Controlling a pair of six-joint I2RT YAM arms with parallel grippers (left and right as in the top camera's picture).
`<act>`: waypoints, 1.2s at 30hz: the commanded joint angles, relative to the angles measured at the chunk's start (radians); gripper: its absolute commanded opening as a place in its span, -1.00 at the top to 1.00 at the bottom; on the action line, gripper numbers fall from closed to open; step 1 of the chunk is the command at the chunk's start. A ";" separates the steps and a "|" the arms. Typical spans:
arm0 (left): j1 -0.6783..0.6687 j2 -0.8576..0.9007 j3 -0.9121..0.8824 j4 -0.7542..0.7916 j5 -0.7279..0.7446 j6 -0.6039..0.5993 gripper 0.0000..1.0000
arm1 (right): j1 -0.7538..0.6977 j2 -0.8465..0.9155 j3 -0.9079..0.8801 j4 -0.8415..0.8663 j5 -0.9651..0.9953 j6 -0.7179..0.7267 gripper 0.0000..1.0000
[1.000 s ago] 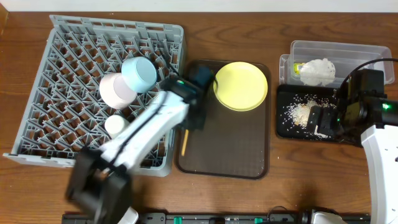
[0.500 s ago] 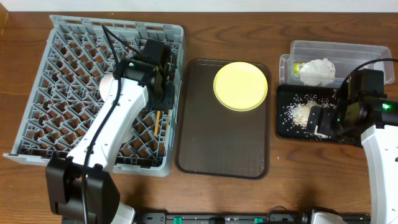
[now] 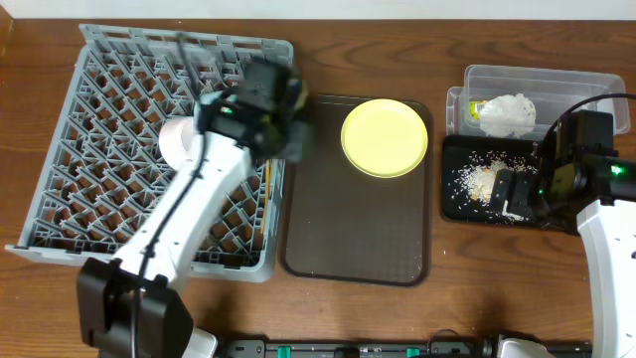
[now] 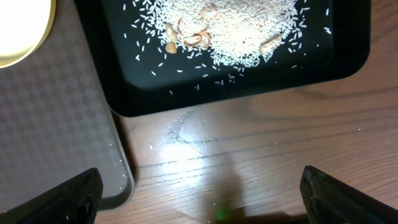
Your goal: Sort waste into correct bins and load items into the dishwasher
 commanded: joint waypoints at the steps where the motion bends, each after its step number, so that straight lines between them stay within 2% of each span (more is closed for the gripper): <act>1: -0.123 0.019 0.003 0.114 0.048 0.111 -0.42 | -0.010 -0.005 0.017 -0.002 0.005 0.010 -0.99; 8: -0.294 0.217 -0.001 0.364 0.048 0.231 -0.51 | -0.010 -0.005 0.017 -0.002 0.005 0.010 -0.98; 15: -0.342 0.406 -0.001 0.455 0.048 0.246 -0.57 | -0.010 -0.005 0.017 -0.002 0.005 0.010 -0.99; 20: -0.342 0.446 -0.001 0.386 0.048 0.245 -0.47 | -0.010 -0.005 0.017 -0.001 0.005 0.010 -0.99; 25: -0.342 0.446 -0.001 0.187 0.048 0.245 -0.41 | -0.010 -0.005 0.017 0.004 0.005 0.010 -0.99; 28: -0.343 0.446 -0.001 0.033 0.049 0.229 -0.18 | -0.010 -0.005 0.017 0.003 0.005 0.010 -0.99; 30: -0.343 0.446 -0.001 -0.027 0.049 0.181 -0.14 | -0.010 -0.005 0.017 0.006 0.005 0.010 -0.98; 32: -0.344 0.446 -0.001 -0.039 0.053 0.150 -0.16 | -0.010 -0.005 0.017 0.006 0.005 0.010 -0.98; 34: -0.344 0.446 -0.001 -0.017 0.077 0.149 -0.36 | -0.010 -0.005 0.017 0.006 0.005 0.010 -0.98; 36: -0.355 0.446 -0.001 0.038 0.084 0.147 -0.40 | -0.010 -0.005 0.017 0.006 0.004 0.010 -0.99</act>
